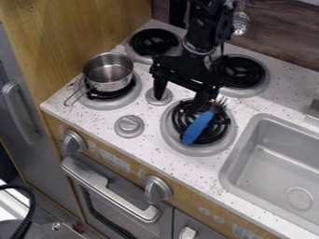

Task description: Move the blue fork to the left side of the stove

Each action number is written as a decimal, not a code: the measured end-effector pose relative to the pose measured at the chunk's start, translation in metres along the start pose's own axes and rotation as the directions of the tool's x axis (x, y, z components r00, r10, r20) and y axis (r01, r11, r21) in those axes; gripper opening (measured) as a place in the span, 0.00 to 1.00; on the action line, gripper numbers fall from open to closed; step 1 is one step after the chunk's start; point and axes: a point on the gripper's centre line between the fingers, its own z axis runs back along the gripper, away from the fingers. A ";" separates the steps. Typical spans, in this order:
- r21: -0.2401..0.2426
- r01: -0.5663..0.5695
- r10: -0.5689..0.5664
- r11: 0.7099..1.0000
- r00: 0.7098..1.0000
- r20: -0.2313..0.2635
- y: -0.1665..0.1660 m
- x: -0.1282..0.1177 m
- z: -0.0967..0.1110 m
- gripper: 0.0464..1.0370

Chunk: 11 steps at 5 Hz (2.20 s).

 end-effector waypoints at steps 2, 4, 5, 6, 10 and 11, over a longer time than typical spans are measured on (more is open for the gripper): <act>-0.009 0.026 -0.026 1.000 0.999 -0.032 -0.010 -0.007 -0.019 0.96; -0.120 0.054 -0.061 0.991 0.997 -0.051 -0.040 -0.010 -0.044 0.96; -0.093 0.085 -0.093 0.992 0.993 -0.078 -0.047 -0.006 -0.068 0.96; -0.090 0.086 -0.094 0.992 0.992 -0.083 -0.048 0.000 -0.072 0.94; -0.053 0.113 -0.114 0.992 0.993 -0.013 -0.039 0.018 -0.055 0.37; -0.022 -0.079 0.079 0.997 0.997 0.014 0.012 0.051 -0.039 0.37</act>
